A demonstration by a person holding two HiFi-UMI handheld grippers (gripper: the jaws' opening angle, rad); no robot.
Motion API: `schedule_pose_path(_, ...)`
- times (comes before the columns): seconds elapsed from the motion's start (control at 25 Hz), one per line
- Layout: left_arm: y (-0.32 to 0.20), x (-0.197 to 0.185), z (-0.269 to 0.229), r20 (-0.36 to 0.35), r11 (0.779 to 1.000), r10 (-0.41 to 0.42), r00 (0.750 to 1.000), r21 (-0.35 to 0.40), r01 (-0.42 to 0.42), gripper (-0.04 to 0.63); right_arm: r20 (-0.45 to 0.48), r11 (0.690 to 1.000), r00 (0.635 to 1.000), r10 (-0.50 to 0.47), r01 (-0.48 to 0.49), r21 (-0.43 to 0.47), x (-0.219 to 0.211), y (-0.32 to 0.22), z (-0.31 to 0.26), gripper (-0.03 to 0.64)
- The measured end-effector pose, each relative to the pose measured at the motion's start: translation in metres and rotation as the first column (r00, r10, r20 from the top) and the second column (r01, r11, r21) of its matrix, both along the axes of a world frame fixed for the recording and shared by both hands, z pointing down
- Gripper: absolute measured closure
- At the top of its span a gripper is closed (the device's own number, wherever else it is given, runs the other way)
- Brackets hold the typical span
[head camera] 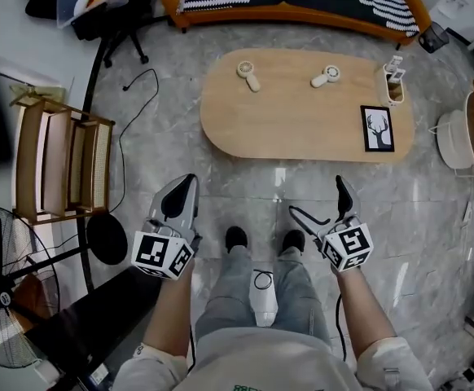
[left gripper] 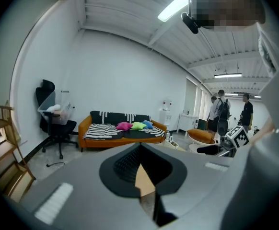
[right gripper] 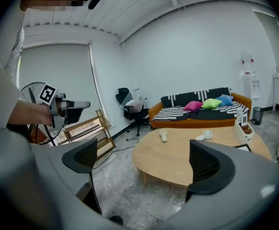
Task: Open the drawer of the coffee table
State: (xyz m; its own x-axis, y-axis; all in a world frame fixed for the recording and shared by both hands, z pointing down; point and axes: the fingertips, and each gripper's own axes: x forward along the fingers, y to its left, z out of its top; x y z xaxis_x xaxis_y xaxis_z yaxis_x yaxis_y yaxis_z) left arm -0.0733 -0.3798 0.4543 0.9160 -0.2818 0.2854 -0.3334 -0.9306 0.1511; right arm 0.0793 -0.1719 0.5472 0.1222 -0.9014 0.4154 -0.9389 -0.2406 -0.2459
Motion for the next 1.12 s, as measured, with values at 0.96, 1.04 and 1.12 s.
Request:
schedule_pose_path(0.96, -0.012, 0.061, 0.282, -0.092, 0.999, 0.043, 0.995, 0.024, -0.041, 0.597, 0.220, 1.000, 0.975, 0.003, -0.002, -0.007, 0.003, -0.073, 0.400, 0.028)
schedule_pose_path(1.04, -0.013, 0.063, 0.280, -0.103, 0.998, 0.054, 0.993, 0.039, -0.050, 0.597, 0.366, 0.992, 0.930, 0.031, -0.072, 0.100, 0.012, -0.080, 0.405, 0.028)
schedule_pose_path(1.12, -0.013, 0.063, 0.276, -0.112, 0.997, 0.064, 0.992, 0.053, -0.059, 0.597, 0.579, 0.946, 0.814, 0.042, -0.218, 0.238, 0.025, -0.085, 0.403, 0.029)
